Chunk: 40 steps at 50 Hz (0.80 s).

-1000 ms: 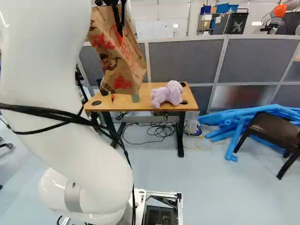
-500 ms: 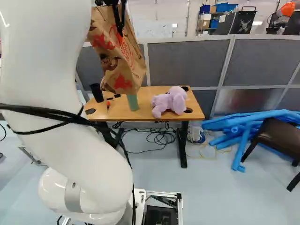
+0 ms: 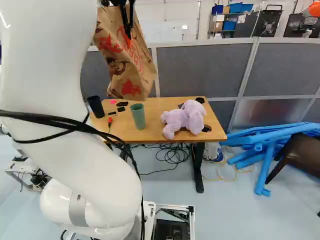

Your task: Pick up the bag on the ground and place it on the table

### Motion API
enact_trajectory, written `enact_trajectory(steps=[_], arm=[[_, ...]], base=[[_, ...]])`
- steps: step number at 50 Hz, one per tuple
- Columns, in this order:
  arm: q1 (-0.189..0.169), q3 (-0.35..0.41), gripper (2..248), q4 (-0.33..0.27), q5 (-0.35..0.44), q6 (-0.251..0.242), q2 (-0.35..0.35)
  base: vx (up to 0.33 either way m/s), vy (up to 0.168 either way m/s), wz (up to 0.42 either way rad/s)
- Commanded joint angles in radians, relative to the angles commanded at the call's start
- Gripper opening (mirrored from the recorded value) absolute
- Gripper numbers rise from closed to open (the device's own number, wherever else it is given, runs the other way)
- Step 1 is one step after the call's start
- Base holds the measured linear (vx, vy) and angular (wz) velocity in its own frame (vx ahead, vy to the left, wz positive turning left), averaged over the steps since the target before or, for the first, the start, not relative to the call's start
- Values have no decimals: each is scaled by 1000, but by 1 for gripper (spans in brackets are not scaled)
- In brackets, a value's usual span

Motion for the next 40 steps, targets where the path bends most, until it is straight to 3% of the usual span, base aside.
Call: enact_trajectory(steps=[40], arm=[[-2,-75,21,0,0,0,-68]], base=[[9,2,-2]])
